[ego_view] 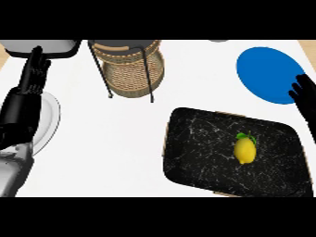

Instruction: Pick the lemon from the tray and place it in the tiered basket

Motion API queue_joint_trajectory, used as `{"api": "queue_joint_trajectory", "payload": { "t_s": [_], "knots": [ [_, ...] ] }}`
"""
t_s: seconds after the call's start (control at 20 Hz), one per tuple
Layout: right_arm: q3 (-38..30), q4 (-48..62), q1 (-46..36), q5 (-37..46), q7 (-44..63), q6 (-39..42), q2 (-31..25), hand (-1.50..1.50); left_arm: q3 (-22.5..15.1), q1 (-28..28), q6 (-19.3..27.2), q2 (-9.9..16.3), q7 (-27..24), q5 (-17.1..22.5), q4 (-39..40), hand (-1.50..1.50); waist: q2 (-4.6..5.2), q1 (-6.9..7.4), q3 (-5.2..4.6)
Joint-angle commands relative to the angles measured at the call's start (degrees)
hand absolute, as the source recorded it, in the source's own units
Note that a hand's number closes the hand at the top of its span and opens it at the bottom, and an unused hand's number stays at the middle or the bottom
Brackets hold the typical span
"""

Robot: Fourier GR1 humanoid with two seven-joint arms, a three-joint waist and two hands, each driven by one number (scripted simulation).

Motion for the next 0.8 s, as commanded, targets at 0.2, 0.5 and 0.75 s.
{"api": "queue_joint_trajectory", "payload": {
  "t_s": [0.2,0.5,0.75],
  "knots": [
    [9.0,-6.8,-6.5,17.7,-4.6,-15.7,9.7,1.50,-0.2,8.5,-6.2,-1.2,8.1,7.3,4.1,0.00,0.55,1.15,-0.15],
    [0.8,1.5,3.6,32.1,0.1,-41.2,16.5,-1.50,-0.4,9.7,-7.5,-2.3,12.4,10.5,5.3,0.00,0.80,-1.82,-0.11],
    [11.8,2.0,6.0,56.2,7.0,-49.0,20.1,-1.50,-0.5,9.6,-8.4,-2.5,15.2,11.7,3.7,0.00,0.49,-0.96,-0.19]
  ]
}}
